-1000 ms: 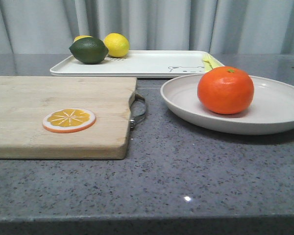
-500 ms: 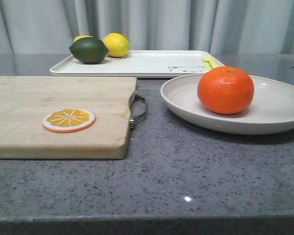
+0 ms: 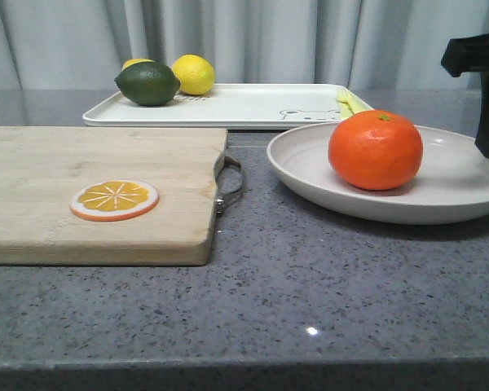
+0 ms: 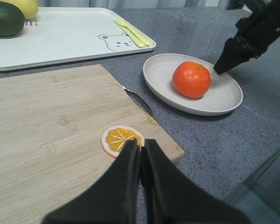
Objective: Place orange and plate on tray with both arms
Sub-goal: 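Grip the plate rim with the right gripper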
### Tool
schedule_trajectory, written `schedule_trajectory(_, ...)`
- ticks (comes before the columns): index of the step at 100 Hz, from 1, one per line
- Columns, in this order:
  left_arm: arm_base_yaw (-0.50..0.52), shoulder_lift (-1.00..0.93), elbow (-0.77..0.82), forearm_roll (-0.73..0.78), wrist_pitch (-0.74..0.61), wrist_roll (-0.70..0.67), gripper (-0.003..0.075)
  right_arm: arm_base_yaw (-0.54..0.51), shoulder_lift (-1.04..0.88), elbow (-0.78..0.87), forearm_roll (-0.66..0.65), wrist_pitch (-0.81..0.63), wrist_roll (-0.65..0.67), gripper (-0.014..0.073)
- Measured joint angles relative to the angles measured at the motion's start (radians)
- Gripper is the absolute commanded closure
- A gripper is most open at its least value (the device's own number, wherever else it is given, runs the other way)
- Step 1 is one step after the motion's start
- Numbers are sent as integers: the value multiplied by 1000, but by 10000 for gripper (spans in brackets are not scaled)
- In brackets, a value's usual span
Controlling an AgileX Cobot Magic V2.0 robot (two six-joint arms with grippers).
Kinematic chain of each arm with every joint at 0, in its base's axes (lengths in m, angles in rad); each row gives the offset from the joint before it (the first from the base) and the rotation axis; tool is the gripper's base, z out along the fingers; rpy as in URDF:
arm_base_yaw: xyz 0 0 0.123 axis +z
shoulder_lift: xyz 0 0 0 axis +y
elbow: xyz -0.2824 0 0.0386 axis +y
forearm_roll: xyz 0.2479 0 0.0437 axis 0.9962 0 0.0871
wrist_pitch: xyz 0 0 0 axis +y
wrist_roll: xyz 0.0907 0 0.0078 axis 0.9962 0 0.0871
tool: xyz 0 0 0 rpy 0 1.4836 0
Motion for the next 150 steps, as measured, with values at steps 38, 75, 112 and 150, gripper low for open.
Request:
schedule_trajectory(38, 0, 0, 0, 0, 0, 0, 739, 0, 34, -2, 0, -6, 0, 326)
schedule_trajectory(75, 0, 0, 4, 0, 0, 0, 739, 0, 34, -6, 22, -26, 2, 583)
schedule_trajectory(112, 0, 0, 4, 0, 0, 0, 739, 0, 34, -6, 27, -32, 6, 660)
schedule_trajectory(150, 0, 0, 4, 0, 0, 0, 739, 0, 34, -8, 53, -32, 6, 662)
